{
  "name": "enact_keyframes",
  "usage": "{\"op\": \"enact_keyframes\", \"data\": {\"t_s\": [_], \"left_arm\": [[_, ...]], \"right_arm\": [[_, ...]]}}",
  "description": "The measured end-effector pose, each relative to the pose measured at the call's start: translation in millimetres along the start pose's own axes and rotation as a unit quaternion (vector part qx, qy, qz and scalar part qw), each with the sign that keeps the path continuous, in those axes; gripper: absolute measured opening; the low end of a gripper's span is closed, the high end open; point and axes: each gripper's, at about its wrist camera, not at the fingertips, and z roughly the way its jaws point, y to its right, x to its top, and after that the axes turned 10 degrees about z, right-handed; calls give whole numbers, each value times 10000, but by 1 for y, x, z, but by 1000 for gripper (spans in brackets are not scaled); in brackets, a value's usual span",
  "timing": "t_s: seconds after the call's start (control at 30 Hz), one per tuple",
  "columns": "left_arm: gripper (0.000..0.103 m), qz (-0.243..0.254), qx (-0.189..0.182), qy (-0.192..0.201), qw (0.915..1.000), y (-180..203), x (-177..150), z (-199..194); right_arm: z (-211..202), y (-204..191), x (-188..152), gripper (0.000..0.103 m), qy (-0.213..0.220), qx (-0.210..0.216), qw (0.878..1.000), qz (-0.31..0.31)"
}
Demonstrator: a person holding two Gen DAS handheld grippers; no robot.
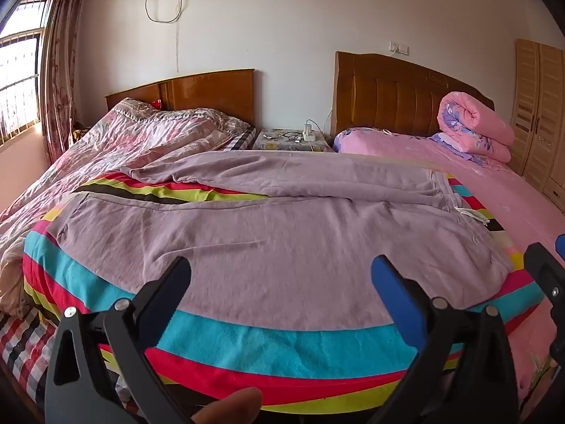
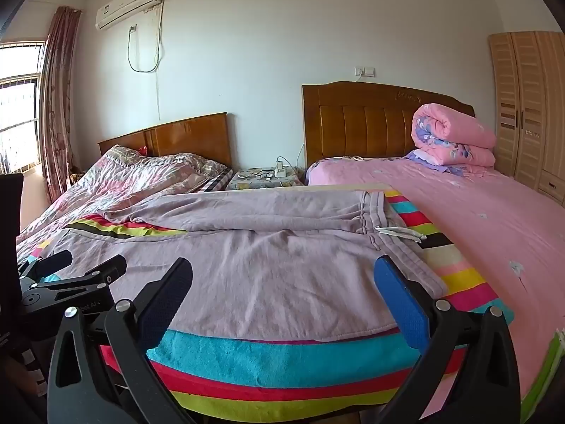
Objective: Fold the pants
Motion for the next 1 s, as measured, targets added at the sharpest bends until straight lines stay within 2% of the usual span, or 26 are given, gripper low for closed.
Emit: {"op": "enact_keyframes", "data": {"t_s": [1.0], "left_arm": [[102,53,127,-170,9998,-2,-7,6]], "right_arm": [[8,2,-4,99,-264,5,9996,63]]}}
